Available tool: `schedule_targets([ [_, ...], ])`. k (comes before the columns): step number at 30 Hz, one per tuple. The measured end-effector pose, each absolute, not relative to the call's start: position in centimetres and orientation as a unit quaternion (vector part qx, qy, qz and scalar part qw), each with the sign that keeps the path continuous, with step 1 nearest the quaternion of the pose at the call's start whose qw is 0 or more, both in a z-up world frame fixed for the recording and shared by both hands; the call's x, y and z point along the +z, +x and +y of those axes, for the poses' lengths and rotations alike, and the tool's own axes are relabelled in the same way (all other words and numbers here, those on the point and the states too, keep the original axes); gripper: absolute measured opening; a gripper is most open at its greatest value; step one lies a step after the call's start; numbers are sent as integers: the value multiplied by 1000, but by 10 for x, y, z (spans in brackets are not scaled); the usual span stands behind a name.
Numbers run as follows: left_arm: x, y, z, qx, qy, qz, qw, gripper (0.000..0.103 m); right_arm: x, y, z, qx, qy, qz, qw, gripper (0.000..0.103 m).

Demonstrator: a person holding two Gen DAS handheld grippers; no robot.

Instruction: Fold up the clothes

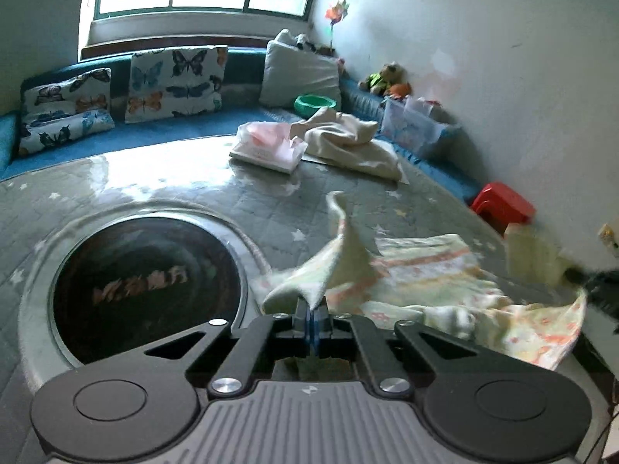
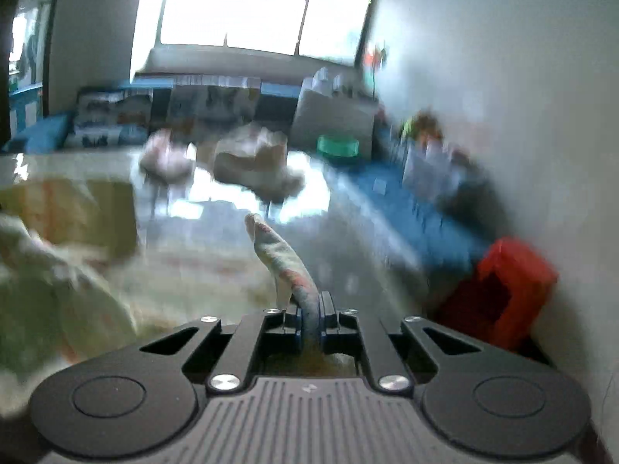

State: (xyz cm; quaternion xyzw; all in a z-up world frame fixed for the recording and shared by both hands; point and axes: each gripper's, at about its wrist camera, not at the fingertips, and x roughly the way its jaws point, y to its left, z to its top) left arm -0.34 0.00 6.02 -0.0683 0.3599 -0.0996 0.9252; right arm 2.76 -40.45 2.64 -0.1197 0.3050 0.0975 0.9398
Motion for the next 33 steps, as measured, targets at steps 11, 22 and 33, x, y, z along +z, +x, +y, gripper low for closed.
schedule_targets([
  [11, 35, -80, 37, -56, -90, 427, 898, 5, 32, 11, -403, 111, -102, 290, 945, 46],
  [22, 56, -92, 58, -40, -93, 418, 903, 44, -2, 39, -340, 220, -101, 325, 914, 47],
  [33, 54, -11, 56, -28, -98, 386, 917, 50, -32, 55, -345, 211, -85, 372, 900, 48],
])
